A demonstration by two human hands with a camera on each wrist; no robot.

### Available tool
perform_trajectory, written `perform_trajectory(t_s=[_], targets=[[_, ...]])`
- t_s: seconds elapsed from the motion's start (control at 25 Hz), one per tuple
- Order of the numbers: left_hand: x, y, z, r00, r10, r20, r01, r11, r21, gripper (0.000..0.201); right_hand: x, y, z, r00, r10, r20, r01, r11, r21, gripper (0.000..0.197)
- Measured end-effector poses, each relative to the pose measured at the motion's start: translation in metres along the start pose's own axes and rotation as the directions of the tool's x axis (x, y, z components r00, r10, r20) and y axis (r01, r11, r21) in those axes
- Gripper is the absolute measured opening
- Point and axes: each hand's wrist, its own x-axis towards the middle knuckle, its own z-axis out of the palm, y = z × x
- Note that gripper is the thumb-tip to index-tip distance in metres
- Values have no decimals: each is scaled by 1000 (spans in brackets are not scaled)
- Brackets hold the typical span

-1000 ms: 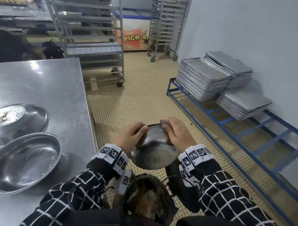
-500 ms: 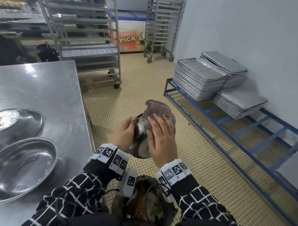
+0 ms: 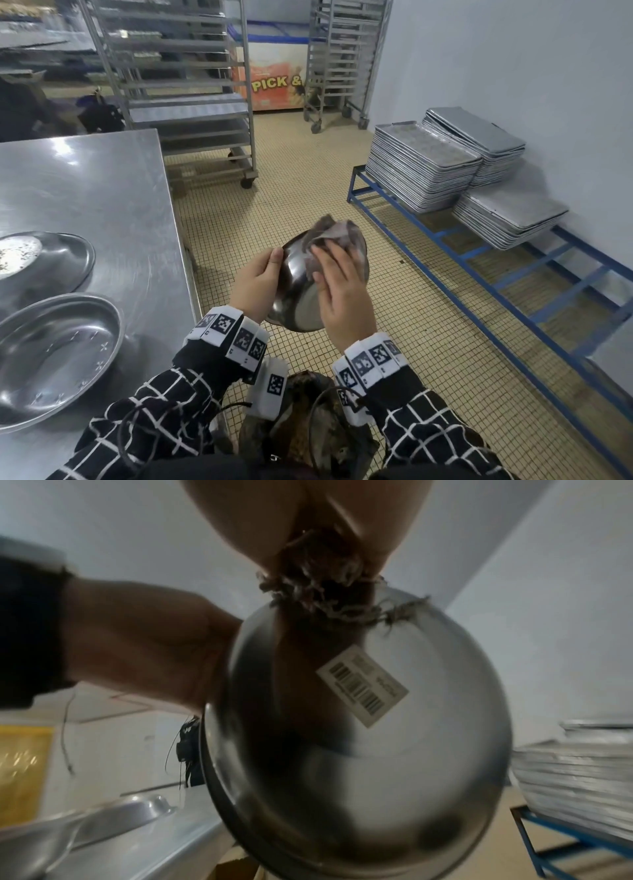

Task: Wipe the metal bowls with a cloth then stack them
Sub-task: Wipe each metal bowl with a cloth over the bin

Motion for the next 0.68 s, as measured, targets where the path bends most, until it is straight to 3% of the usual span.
perform_trajectory(t_s=[0.04,0.08,0.12,0.16,0.2,0.28,0.36,0.4,0.44,0.48,0.6,0.68], targets=[[0,2,0,1000,1,12,-1,1000,-17,33,4,-3,0,1000,-11,-7,11,999,-49,46],[-1,3,-1,1000,8,20,-7,1000,-28,33,8,-4,-3,998,59,-39,-60,998,-35,45],[-1,5,-2,1000,22,22,-21,999,-37,34,13,-3,-7,974,215,-77,-211,976,55,43],[-2,6,-4,999,37,17,-37,998,-48,35,17,-3,-15,906,415,-82,-394,899,188,42],[-3,8,-6,999,53,5,-52,996,-70,37,19,2,-21,804,594,-26,-561,772,300,40],[-7,8,-11,995,97,-21,-99,988,-119,41,19,12,-32,595,790,148,-773,511,377,40],[-11,8,-15,985,172,-29,-174,971,-162,50,18,23,-37,433,840,325,-820,218,529,43],[-11,6,-18,977,209,-32,-211,962,-172,52,17,22,-42,394,808,437,-778,40,627,48],[-10,4,-20,969,244,-34,-246,955,-166,53,16,21,-46,382,766,516,-723,-100,683,53],[-10,2,-22,959,280,-36,-282,948,-146,50,17,18,-49,398,719,571,-684,-182,707,57],[-10,3,-25,930,358,-85,-358,934,7,26,29,6,-61,450,677,583,-719,-113,686,34],[-9,3,-26,926,358,-120,-347,932,104,17,34,-2,-64,433,716,548,-736,-69,673,29]])
